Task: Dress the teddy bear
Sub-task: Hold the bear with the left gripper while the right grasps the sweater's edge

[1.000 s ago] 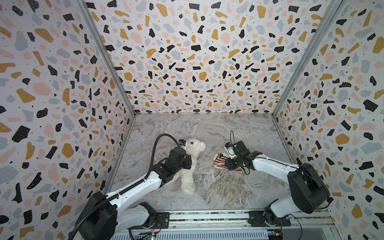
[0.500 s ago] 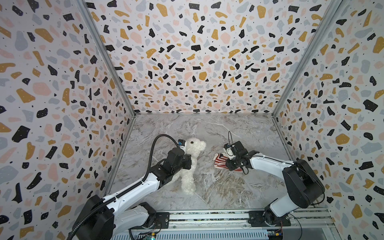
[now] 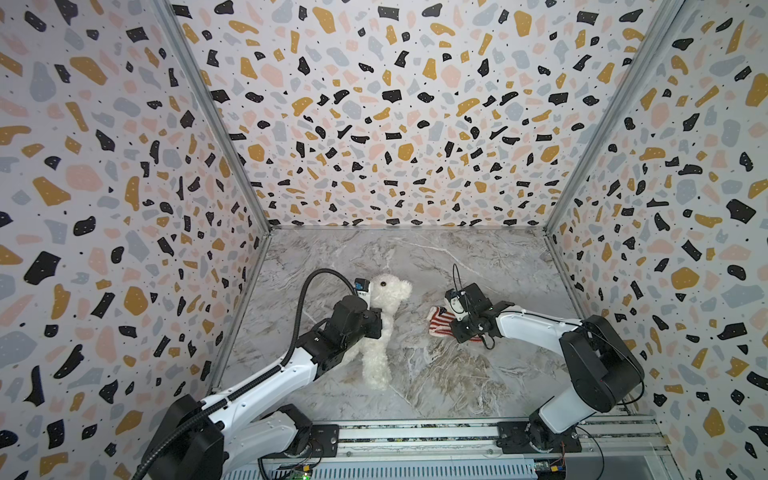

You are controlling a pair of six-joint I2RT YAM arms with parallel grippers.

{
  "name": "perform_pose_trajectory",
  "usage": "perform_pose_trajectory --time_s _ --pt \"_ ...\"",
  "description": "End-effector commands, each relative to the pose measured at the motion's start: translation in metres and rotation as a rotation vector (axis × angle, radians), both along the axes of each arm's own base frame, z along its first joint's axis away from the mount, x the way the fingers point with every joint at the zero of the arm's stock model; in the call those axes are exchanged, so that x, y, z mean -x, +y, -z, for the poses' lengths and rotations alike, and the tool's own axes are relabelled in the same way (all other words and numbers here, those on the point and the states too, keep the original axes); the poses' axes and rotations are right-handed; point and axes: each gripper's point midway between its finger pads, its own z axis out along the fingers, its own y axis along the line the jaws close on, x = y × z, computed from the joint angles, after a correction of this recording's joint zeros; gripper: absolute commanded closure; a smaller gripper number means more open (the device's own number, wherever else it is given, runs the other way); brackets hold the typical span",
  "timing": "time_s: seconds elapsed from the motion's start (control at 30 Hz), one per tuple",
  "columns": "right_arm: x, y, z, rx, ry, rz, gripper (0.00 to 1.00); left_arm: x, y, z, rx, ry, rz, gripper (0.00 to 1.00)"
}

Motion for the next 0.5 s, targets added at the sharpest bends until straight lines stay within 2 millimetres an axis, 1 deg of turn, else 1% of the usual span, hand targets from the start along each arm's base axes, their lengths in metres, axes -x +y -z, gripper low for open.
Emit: perform_pose_trajectory --time_s 0.0,0.13,0.23,0.33,0.43,0.47 --pt "-0.006 0.006 -0.008 0.006 -0.017 0.004 0.82 -0.005 -0.002 -0.02 0.04 -0.07 -0.006 1.0" --pt "-0.005 0.009 -0.008 0.004 -0.023 0.021 0.88 -0.006 -0.001 -0.022 0.035 -0.076 -0.013 1.0" --pt "-0.005 0.013 -0.011 -0.025 -0.032 0.057 0.91 -0.005 0.0 -0.025 0.034 -0.083 -0.015 1.0" --pt "-0.004 0.027 -0.017 -0.111 -0.045 0.082 0.94 -0.005 0.002 -0.026 0.032 -0.086 -0.022 1.0" --pt "-0.003 0.046 -0.03 -0.258 -0.058 0.101 0.97 -0.005 0.002 -0.024 0.031 -0.083 -0.023 1.0" --pt "-0.004 0.049 -0.032 -0.288 -0.061 0.106 0.97 -0.005 0.002 -0.024 0.032 -0.083 -0.022 1.0"
